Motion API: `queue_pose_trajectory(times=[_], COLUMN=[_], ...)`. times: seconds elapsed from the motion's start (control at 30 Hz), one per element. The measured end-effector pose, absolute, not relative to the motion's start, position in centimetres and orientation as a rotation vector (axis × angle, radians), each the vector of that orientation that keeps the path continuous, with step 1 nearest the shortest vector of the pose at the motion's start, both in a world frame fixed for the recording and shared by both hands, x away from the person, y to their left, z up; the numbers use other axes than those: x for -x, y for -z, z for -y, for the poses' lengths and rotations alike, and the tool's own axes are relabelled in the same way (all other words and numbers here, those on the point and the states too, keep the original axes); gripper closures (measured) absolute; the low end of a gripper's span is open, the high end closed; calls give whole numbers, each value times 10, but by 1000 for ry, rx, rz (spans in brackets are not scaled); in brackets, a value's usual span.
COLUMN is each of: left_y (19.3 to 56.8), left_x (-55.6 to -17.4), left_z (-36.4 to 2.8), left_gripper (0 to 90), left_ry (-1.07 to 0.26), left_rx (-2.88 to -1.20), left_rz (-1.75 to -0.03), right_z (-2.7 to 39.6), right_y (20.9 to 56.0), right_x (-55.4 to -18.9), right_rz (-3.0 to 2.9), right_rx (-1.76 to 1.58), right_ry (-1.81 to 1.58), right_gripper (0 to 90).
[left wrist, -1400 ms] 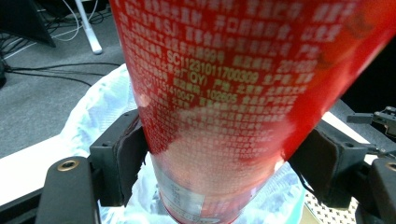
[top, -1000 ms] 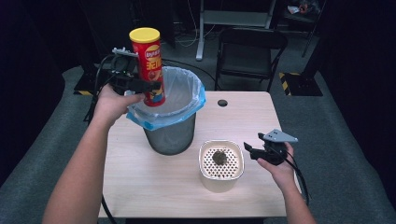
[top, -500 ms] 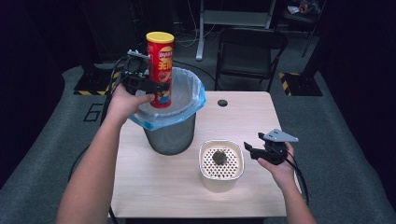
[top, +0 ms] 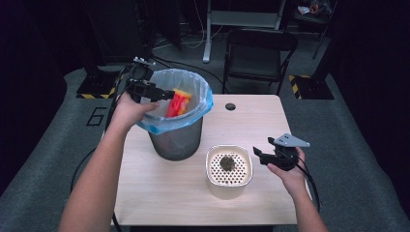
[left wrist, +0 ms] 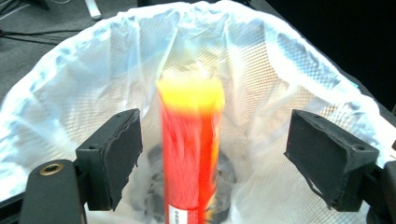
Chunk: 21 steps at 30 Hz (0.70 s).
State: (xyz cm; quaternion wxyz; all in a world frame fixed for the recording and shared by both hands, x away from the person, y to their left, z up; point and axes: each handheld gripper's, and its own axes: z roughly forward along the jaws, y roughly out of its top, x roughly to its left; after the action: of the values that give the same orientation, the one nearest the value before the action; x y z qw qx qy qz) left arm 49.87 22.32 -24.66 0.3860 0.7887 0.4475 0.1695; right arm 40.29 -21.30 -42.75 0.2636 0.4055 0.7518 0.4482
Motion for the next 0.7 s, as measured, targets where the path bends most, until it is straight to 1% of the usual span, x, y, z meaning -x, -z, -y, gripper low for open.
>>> queue_pose_trajectory(times=[0.23, 0.43, 0.47, 0.6, 0.7], left_y=[242, 239, 239, 239, 242], left_x=[-480, -458, -449, -431, -418], left_z=[-236, -250, -255, -268, -277], left_gripper=[211, 266, 274, 286, 291], left_ry=[-422, -420, -417, -407, -423], left_rx=[-1990, -1957, -1950, -1944, -1951], left_rz=[-1106, -1084, -1079, -1067, -1068], right_z=[213, 213, 213, 214, 215], right_y=[427, 428, 428, 430, 431], right_x=[-403, -402, -402, -402, -403], right_rz=[-2033, -2038, -2040, -2041, -2041], right_rx=[-1094, -1095, -1095, -1095, -1104], right_ry=[-1211, -1199, -1199, -1201, -1194], right_gripper=[276, 276, 276, 277, 276])
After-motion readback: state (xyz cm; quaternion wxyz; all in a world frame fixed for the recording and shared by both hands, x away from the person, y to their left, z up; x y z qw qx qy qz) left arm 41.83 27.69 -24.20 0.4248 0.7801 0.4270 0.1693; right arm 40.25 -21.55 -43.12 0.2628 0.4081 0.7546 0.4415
